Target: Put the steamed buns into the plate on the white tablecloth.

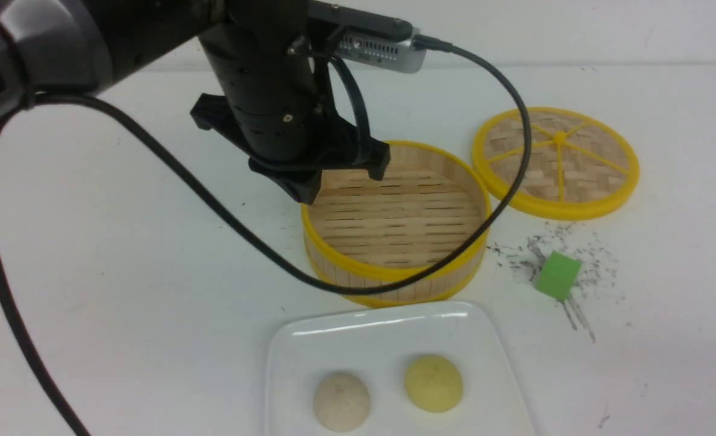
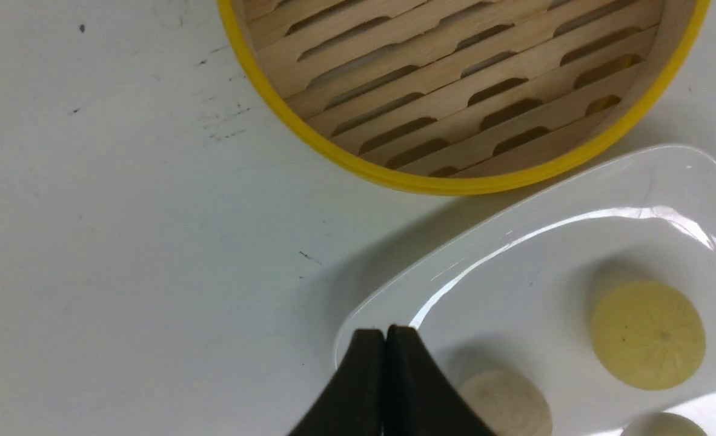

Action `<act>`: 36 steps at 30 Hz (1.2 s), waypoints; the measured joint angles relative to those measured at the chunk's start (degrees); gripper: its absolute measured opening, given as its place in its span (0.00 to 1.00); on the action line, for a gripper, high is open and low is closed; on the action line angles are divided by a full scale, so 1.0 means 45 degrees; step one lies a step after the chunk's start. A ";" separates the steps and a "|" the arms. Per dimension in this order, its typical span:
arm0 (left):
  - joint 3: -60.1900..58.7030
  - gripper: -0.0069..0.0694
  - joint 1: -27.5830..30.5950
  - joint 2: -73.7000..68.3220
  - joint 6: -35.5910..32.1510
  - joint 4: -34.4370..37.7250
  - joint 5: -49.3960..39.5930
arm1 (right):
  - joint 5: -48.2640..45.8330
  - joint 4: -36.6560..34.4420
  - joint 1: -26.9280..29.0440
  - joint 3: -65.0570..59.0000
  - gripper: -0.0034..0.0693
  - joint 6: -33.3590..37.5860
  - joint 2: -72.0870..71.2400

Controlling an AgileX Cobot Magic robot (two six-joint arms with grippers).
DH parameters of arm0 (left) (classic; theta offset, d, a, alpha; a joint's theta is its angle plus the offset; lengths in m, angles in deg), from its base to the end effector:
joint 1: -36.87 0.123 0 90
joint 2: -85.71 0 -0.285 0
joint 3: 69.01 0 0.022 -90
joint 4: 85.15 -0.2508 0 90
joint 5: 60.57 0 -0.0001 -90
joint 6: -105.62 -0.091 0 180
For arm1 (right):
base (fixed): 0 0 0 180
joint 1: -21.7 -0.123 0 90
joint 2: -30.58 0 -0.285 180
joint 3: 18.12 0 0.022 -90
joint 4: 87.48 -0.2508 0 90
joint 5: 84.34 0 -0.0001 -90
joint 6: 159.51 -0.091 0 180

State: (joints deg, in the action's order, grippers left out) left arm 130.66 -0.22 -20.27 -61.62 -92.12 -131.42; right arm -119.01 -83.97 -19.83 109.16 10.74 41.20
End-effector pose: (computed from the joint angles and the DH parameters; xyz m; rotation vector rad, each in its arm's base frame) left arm 0.2955 -0.2103 0.3518 0.5972 2.6621 -0.0799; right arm 0.0202 0.0137 0.2950 -0.4949 1.6745 0.5948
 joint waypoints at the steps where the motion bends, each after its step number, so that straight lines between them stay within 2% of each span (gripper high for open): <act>1: 0.0000 0.11 0.0033 0.0000 -0.0076 0.0061 0.0000 | 0.0141 -0.0276 0.0000 -0.0162 0.03 0.0392 0.0057; 6: 0.0000 0.11 0.0038 0.0013 -0.0194 0.0314 0.0000 | 0.0324 -0.1421 0.0000 -0.0774 0.03 0.1680 0.0100; 36: 0.0000 0.12 0.0038 0.0024 -0.0192 0.0182 0.0000 | 0.0310 -0.1565 0.0000 -0.0918 0.05 0.1817 0.0100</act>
State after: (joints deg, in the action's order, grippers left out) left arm 130.66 -0.05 -20.17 -62.48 -91.30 -131.42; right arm -117.62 -91.01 -19.83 105.03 18.92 41.65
